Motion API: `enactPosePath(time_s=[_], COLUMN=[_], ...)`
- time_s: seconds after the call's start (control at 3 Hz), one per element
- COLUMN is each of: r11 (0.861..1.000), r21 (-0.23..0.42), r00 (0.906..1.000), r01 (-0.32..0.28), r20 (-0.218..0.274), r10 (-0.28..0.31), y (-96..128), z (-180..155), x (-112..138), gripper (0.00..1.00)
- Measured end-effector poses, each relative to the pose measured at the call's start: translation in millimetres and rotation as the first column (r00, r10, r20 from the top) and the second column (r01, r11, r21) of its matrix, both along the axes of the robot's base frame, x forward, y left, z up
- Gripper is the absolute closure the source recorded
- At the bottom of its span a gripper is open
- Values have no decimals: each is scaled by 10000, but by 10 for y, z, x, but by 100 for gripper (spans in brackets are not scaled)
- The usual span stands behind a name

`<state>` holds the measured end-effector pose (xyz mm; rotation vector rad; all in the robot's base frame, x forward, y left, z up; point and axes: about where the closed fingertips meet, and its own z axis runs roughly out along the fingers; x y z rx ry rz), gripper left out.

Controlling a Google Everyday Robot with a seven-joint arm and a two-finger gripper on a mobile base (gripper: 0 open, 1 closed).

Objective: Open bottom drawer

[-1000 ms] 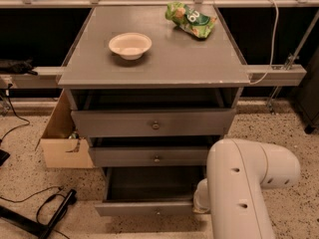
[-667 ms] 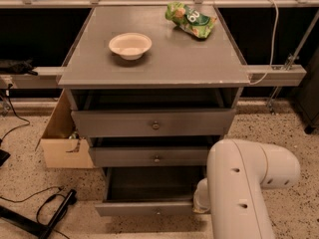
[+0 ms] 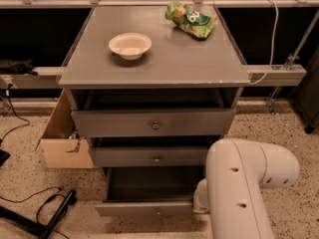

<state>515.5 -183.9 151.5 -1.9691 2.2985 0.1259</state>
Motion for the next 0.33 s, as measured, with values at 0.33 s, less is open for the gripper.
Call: enactPosePath(time_s=[0.33], r11=[10000], r21=[-13], r00=[10000], r01=[29], r20=[28], r10=[-29], y=[-5], z=[5], x=[-2], gripper=[82])
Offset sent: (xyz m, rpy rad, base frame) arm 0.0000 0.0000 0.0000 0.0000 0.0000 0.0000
